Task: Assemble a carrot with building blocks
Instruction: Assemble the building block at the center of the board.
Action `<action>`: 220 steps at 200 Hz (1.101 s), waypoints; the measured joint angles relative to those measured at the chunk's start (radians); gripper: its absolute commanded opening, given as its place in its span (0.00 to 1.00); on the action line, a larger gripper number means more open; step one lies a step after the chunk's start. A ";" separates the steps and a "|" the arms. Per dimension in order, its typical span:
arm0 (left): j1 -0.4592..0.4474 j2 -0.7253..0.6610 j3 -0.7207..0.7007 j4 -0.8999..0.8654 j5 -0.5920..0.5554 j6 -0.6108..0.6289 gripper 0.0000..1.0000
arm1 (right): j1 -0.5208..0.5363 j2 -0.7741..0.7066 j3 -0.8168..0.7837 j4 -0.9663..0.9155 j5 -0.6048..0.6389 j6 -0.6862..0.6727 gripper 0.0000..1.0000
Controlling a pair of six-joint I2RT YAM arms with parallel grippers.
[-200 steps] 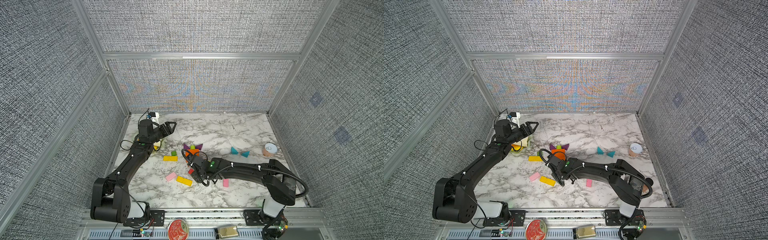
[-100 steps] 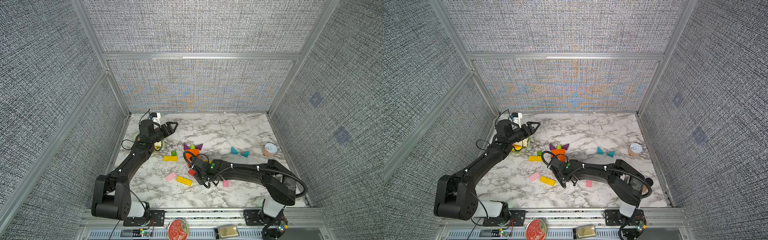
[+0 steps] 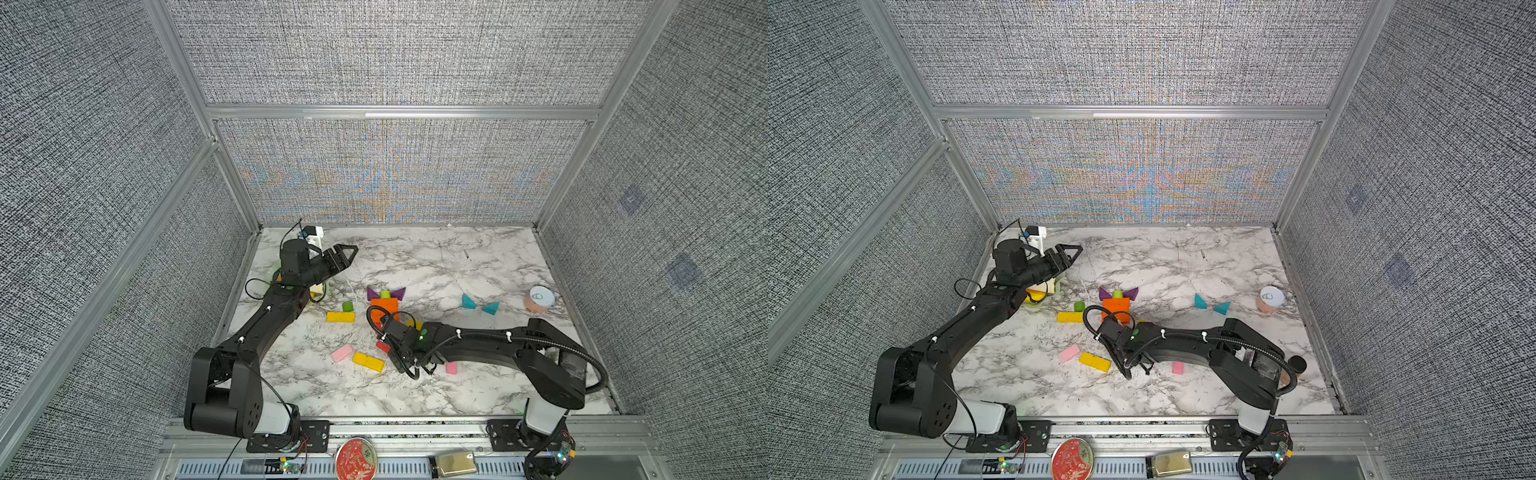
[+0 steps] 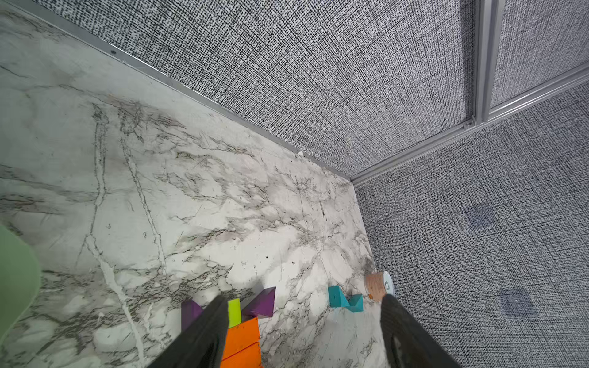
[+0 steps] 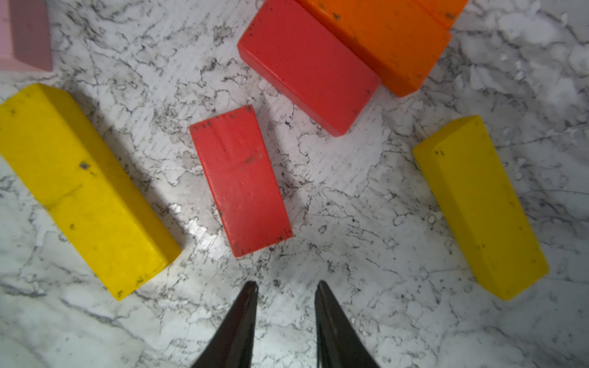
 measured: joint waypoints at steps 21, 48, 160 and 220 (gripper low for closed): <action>0.000 0.000 0.000 0.000 0.000 0.000 0.76 | 0.002 -0.003 0.000 0.002 0.001 0.009 0.34; -0.002 0.000 0.000 0.000 0.001 0.000 0.77 | 0.000 -0.002 0.000 0.003 0.011 0.021 0.34; -0.002 -0.006 0.002 -0.006 0.002 0.002 0.76 | -0.001 0.011 0.005 0.016 -0.016 0.073 0.34; -0.005 -0.006 0.008 -0.009 -0.019 0.019 0.76 | 0.059 -0.009 -0.005 0.011 -0.043 0.075 0.47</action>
